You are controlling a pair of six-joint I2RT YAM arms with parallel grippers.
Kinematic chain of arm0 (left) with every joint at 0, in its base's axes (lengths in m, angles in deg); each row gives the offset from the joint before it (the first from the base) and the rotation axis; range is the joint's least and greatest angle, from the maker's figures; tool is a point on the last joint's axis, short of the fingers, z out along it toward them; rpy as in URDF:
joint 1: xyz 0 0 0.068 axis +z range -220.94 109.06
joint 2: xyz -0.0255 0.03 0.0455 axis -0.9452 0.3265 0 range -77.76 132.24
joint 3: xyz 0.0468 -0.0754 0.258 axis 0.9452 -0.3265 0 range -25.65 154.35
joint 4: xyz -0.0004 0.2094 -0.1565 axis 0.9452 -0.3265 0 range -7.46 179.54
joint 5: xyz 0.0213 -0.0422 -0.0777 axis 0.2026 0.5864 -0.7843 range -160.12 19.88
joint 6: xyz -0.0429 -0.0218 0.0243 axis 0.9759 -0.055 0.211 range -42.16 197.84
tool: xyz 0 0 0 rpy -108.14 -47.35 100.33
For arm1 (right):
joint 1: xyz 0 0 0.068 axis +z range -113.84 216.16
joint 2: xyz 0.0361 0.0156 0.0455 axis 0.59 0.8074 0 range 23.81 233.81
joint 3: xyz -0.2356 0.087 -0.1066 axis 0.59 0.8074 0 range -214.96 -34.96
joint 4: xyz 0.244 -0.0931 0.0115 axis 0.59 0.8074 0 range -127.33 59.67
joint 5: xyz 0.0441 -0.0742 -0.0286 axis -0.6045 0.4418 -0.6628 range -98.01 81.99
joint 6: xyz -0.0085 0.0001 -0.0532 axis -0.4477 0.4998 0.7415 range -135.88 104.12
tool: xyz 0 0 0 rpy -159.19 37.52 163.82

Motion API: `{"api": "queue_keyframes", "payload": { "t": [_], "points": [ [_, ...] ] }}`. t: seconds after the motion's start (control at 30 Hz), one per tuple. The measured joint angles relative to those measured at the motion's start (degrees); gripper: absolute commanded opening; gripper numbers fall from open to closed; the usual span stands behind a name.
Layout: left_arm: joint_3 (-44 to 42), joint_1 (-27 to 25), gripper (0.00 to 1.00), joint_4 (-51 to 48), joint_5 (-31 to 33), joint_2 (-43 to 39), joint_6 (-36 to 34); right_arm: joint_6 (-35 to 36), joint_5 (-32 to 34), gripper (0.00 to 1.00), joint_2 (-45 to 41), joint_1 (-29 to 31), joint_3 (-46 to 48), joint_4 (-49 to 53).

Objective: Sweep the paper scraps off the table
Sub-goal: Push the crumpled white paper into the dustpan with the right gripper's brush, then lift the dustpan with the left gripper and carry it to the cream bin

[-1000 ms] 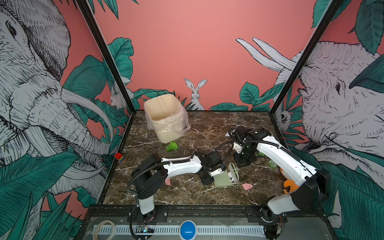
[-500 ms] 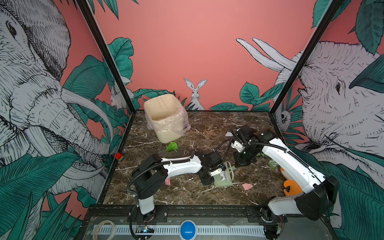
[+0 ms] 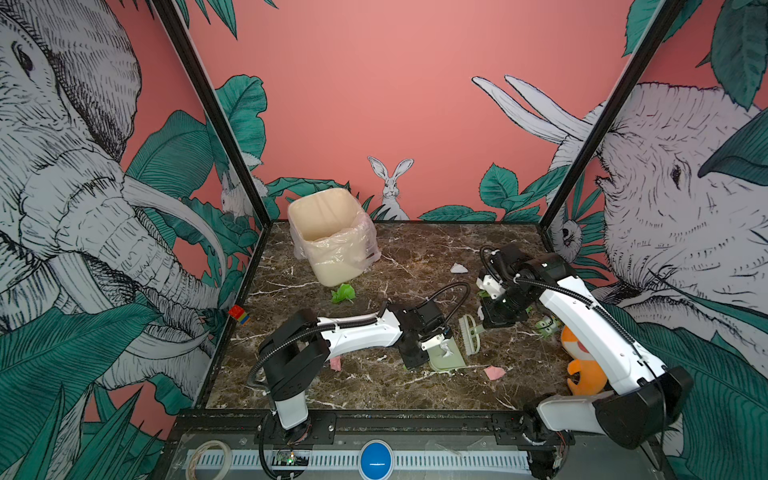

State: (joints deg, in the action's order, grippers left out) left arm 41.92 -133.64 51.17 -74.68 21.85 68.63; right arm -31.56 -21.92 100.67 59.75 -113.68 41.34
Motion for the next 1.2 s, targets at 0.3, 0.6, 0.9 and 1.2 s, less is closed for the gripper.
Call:
{"api": "queue_keyframes", "payload": {
  "t": [0.3, 0.6, 0.9, 1.2],
  "points": [
    [-0.1, 0.5, 0.01, 2.3, 2.9, -5.1, 2.1, 1.0, 0.3, 0.00, -1.5, -2.8, -0.8, 0.3],
    [-0.2, 3.8, 0.01, 3.4, 4.0, -10.1, 4.3, 1.6, 0.5, 0.00, -2.6, -5.9, -3.9, 0.3],
    [1.8, 7.9, 0.01, 0.8, 4.1, -14.1, 6.2, 2.3, 0.2, 0.00, -2.6, -7.2, -4.1, 0.2],
    [8.8, 10.1, 0.01, -5.2, 5.5, -17.7, 7.8, 2.9, -0.3, 0.00, -1.2, -7.5, -5.6, 0.0]
  ]
}}
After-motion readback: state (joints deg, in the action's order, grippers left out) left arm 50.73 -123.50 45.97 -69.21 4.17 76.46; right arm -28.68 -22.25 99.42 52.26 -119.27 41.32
